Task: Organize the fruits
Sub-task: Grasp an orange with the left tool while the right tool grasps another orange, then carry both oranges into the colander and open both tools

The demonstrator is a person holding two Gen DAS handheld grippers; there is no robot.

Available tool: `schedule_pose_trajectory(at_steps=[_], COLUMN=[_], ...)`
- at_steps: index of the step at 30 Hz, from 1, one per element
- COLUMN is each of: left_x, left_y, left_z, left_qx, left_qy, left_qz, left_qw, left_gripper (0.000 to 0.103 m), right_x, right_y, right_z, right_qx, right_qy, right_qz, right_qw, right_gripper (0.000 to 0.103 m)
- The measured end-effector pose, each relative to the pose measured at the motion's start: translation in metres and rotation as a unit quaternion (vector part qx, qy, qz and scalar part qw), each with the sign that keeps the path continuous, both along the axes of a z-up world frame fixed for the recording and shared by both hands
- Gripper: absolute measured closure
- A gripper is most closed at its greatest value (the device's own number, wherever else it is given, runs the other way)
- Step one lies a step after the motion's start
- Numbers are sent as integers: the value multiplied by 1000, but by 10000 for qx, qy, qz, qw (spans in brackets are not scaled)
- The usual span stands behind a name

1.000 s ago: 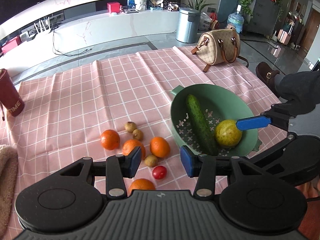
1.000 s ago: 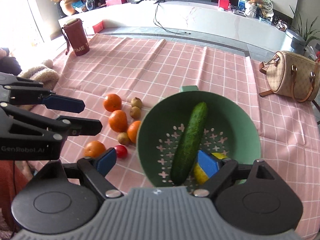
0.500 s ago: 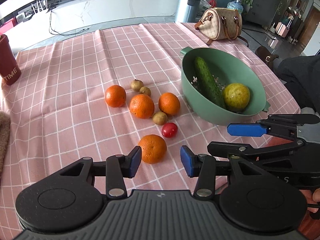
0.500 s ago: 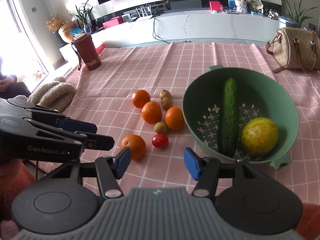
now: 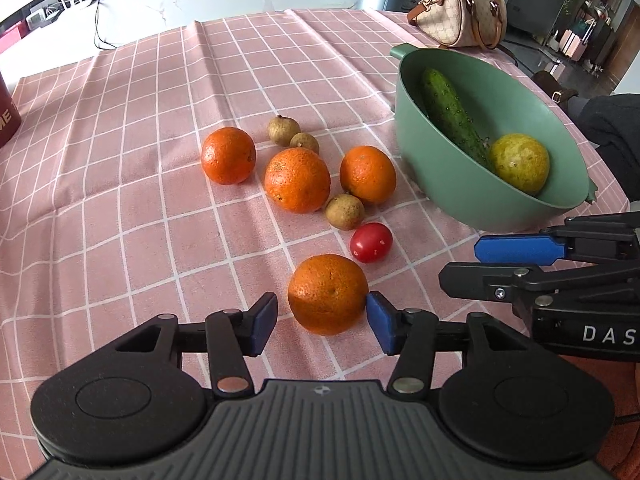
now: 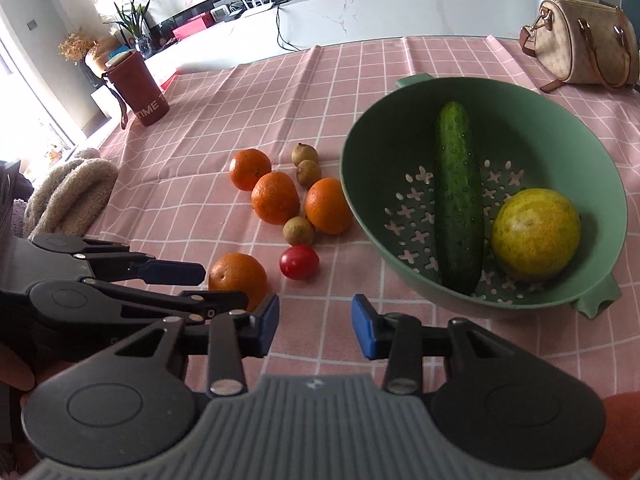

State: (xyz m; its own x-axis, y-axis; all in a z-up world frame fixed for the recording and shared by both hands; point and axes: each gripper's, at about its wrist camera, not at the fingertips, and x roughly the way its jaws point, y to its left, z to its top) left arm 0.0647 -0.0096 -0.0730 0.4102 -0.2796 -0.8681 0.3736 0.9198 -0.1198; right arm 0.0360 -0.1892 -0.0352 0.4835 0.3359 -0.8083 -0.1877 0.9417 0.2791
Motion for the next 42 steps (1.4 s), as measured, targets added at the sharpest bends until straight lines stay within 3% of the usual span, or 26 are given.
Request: schedule_pose_trajectory(at_steps=[6, 9, 15, 20, 26, 32, 42], left_x=[4, 6, 6, 12, 21, 31, 37], left_y=[-4, -3, 5, 21, 44, 65, 77], left_z=[-7, -9, -4, 8, 13, 8, -1], left_qx=[-42, -170, -337, -463, -397, -563, -633], left_qy=[-26, -39, -102, -271, -417, -353, -278], left_qz=[-177, -158, -38, 330, 911, 1338, 1577], left_qw=[9998, 9997, 9994, 9980, 9942, 9888, 9851], left_gripper=[41, 50, 53, 53, 53, 53, 53], right_x=[9, 10, 10, 13, 30, 53, 77], right_y=[1, 2, 5, 16, 45, 73, 94], right_z=[-6, -7, -5, 4, 13, 7, -13], right_qx=[79, 90, 88, 73, -491, -1007, -1357], right_qy=[82, 95, 58, -56, -643, -1053, -1041], right_qz=[-125, -103, 14, 420, 937, 1279, 1514], right_qw=[9999, 9999, 9999, 9991, 9923, 9810, 9736], right_gripper=[65, 65, 65, 65, 65, 69, 68])
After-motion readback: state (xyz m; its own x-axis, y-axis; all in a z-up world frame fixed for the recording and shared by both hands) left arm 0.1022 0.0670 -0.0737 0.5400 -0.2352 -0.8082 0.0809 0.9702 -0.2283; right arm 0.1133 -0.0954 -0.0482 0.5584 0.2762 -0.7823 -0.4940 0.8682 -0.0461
